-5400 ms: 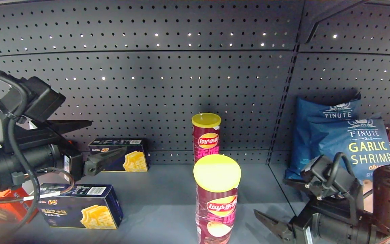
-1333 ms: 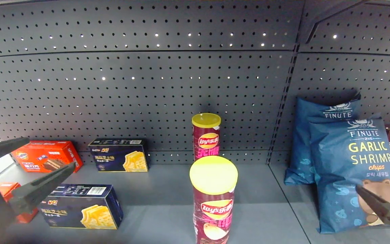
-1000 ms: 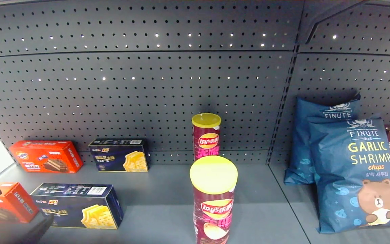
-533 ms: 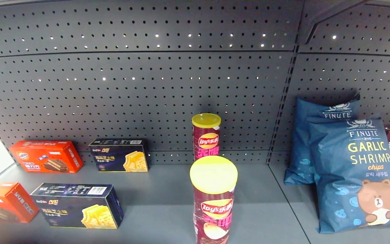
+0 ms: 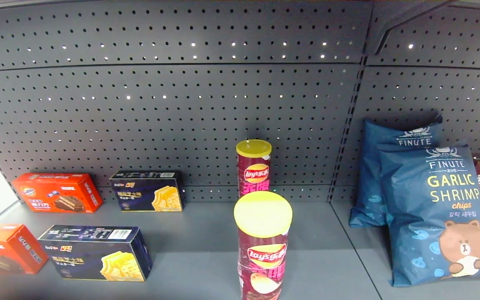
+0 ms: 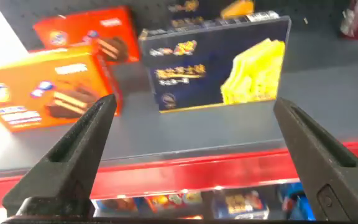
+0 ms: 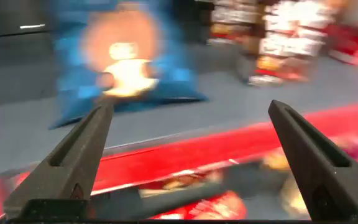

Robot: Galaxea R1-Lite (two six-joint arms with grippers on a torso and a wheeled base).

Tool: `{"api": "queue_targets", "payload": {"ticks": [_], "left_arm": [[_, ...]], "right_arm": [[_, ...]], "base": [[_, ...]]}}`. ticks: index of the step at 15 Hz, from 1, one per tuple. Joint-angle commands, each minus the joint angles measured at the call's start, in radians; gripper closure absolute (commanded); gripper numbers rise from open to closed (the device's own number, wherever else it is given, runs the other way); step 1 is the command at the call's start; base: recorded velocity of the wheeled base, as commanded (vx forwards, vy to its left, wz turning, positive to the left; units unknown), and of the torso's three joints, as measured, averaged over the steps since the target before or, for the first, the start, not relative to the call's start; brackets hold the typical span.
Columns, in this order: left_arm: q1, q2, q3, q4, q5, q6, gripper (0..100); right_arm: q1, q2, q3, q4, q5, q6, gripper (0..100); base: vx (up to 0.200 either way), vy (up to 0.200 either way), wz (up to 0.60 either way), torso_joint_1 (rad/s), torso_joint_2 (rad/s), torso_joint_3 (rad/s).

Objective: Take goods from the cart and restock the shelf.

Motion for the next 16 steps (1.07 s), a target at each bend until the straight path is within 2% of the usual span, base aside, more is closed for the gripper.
{"api": "queue_targets", "payload": {"ticks": [1,2,4,6,8,9,10,11,12,13,14,16], "left_arm": [[-0.001,-0.063,0.007,0.003,-0.002,0.003,0],[-0.001,-0.063,0.036,0.011,-0.026,-0.001,0],[-0.001,-0.063,0.036,0.031,-0.098,-0.017,0],[-0.001,-0.063,0.036,0.085,-0.221,-0.026,0],[0.0,-0.063,0.036,0.091,-0.207,-0.02,0],[-0.001,-0.063,0.036,0.092,-0.124,-0.032,0],[-0.001,-0.065,0.036,0.091,-0.075,-0.046,0],[0.052,-0.057,0.036,0.092,-0.065,-0.064,0],[0.146,-0.02,0.036,0.092,-0.072,-0.064,0],[0.183,-0.008,0.034,0.094,-0.103,-0.066,0],[0.184,-0.009,0.034,0.092,-0.124,-0.064,0],[0.169,-0.094,0.036,0.091,-0.12,-0.058,0]], "right_arm": [[0.004,-0.011,0.019,0.0,0.151,-0.035,0],[0.002,-0.011,0.019,0.0,0.133,-0.017,0],[0.002,-0.011,0.019,0.0,0.113,-0.003,0],[0.002,-0.011,0.019,0.0,0.114,-0.009,0],[0.002,-0.011,0.019,0.0,0.114,-0.009,0],[0.002,-0.011,0.019,0.0,0.114,-0.009,0],[0.002,-0.011,0.019,0.0,0.114,-0.009,0],[0.002,-0.011,0.019,0.0,0.114,-0.009,0],[0.002,-0.011,0.019,0.0,0.114,-0.009,0],[0.002,-0.011,0.019,0.0,0.114,-0.009,0],[0.002,-0.011,0.019,0.0,0.114,-0.009,0],[0.002,-0.011,0.019,0.0,0.114,-0.009,0]], "base": [[0.0,0.0,0.0,0.0,0.0,0.0],[0.0,0.0,0.0,0.0,0.0,0.0],[0.0,0.0,0.0,0.0,0.0,0.0],[0.0,0.0,0.0,0.0,0.0,0.0],[0.0,0.0,0.0,0.0,0.0,0.0],[0.0,0.0,0.0,0.0,0.0,0.0],[0.0,0.0,0.0,0.0,0.0,0.0],[0.0,0.0,0.0,0.0,0.0,0.0],[0.0,0.0,0.0,0.0,0.0,0.0],[0.0,0.0,0.0,0.0,0.0,0.0],[0.0,0.0,0.0,0.0,0.0,0.0],[0.0,0.0,0.0,0.0,0.0,0.0]]}}
